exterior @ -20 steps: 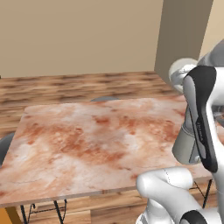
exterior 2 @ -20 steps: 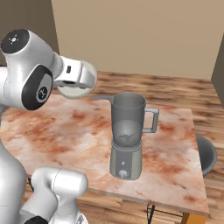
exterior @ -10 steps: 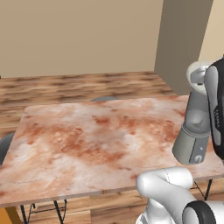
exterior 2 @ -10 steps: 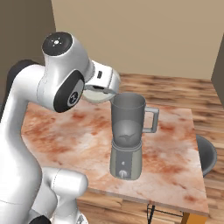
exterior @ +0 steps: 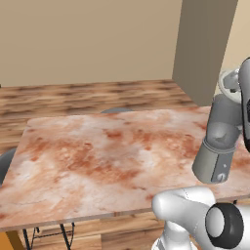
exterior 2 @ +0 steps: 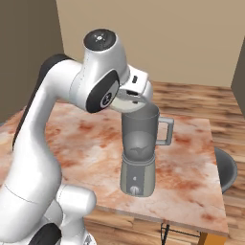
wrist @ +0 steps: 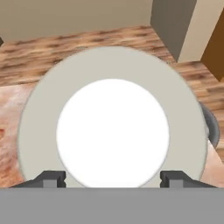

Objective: Close the lid blender by securely placing the lid on top.

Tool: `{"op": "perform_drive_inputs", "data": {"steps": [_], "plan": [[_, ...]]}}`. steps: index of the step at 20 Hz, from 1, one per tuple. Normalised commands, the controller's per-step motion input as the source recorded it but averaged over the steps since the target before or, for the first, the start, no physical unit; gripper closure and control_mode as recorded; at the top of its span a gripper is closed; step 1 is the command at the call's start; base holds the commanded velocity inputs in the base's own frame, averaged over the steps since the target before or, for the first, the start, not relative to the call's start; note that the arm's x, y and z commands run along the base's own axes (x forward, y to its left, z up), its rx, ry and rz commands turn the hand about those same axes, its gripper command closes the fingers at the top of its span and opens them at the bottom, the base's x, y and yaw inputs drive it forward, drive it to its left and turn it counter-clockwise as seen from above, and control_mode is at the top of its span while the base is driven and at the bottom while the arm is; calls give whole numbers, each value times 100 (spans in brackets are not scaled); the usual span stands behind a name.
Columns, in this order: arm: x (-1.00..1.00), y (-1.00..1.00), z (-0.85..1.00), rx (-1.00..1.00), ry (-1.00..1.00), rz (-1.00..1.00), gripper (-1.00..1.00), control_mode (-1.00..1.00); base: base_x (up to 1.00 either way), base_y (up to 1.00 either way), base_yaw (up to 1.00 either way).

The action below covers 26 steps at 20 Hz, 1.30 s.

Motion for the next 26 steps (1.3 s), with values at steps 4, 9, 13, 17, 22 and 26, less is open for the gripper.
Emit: {"op": "perform_drive_inputs", "data": {"steps": [4,9,13,17,22,26], "plan": [[50,-15,-2,2,26,-3,100,-100,0,0,0],[40,-11,-7,2,26,-1,100,-100,0,0,0],[13,-12,-21,0,13,0,100,-100,0,0,0],[0,-5,-26,1,4,0,100,-100,0,0,0],[7,0,-33,0,9,0,100,-100,0,0,0],[8,0,-21,0,1,0,100,-100,0,0,0]]}}
